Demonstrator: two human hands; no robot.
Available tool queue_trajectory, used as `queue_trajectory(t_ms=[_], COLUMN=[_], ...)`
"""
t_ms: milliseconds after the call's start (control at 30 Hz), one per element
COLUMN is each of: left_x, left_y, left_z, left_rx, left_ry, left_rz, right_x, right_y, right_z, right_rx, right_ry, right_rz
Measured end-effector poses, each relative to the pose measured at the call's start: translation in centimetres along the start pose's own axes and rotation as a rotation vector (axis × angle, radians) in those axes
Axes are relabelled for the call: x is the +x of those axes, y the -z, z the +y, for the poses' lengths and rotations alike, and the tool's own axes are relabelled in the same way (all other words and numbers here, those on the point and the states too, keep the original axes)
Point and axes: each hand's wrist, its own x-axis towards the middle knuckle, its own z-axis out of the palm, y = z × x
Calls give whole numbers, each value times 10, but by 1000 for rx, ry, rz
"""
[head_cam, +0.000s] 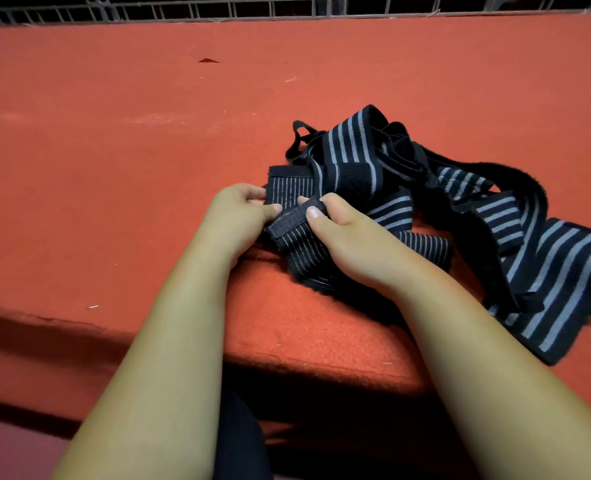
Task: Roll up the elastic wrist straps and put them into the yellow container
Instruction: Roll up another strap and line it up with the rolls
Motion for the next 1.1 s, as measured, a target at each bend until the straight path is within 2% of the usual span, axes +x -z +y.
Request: queue_trajectory(t_ms=[333,500,567,700,767,867,967,1100], left_x=[-5,-10,-8,-3,-5,-13,-18,-25], left_y=[-4,-6,-7,-3,-3,-6,-3,-3], left_z=[3,3,5,13,17,21,28,38], left_rx=[-217,-168,-164,-286,-397,-517,-574,-635], left_ry=[-92,-74,-128,-273,-262,-206,-206,-234], left_rz=[32,-108,-33,241,229,121,66,-2], right_x=[3,4,3,2,1,0,0,-2], right_y=[1,2,3,4,3,5,7,13], right_z=[2,7,7,4,3,5,5,-5], right_rx=[-93,0,2,-76,-97,-106,42,559], right_ry=[83,60,50,28,26,40,50,34], right_rz=[28,41,44,30,21,6,18,86])
